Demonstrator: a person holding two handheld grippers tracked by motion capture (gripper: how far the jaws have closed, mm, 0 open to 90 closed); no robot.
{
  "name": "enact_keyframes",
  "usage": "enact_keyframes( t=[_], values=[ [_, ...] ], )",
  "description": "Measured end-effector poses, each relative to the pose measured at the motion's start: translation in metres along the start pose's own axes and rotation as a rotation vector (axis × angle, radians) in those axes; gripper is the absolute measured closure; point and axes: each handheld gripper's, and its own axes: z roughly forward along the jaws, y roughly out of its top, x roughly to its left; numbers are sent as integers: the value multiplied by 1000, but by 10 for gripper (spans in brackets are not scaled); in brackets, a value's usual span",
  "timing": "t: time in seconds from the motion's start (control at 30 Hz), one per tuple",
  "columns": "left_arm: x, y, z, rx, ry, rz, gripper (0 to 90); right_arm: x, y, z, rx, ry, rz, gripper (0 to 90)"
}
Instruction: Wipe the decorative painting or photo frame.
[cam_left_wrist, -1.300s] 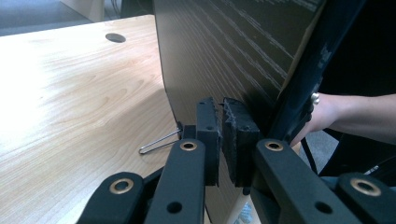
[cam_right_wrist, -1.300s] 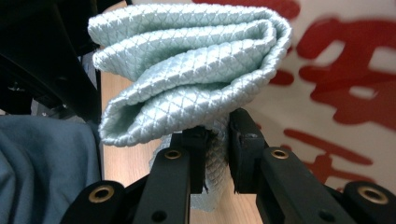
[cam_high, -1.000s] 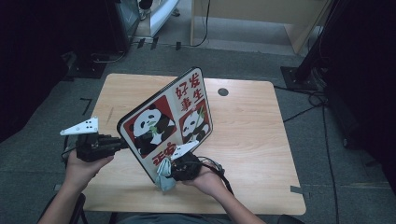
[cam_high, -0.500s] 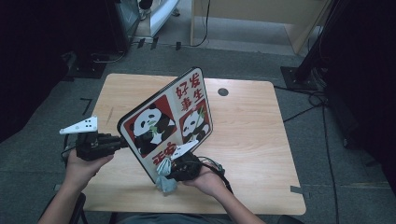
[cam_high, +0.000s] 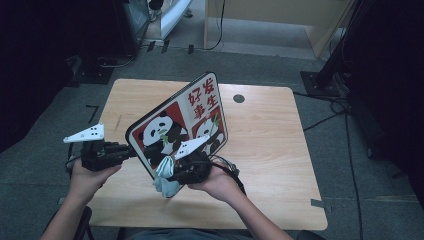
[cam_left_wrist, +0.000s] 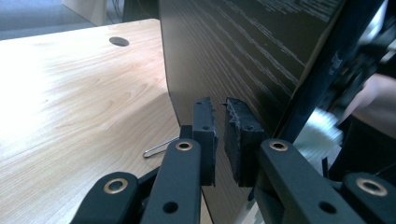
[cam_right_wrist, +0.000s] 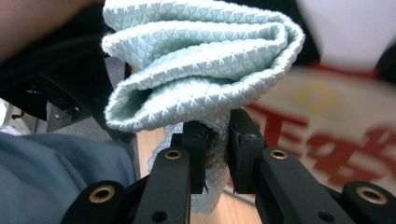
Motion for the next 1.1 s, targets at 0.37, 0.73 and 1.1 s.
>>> enact_keyframes(
  t=[0.37, 0.73, 1.1],
  values=[
    [2, 0, -2, -1, -3, -3, 826, 24, 74, -30, -89, 16, -118, 790],
    [3, -1, -4, -6, -1, -6, 826, 39, 116, -23, -82, 60, -142, 786],
    [3, -1, -6, -8, -2, -6, 825, 38, 134, -19, -80, 59, -114, 786]
  ],
)
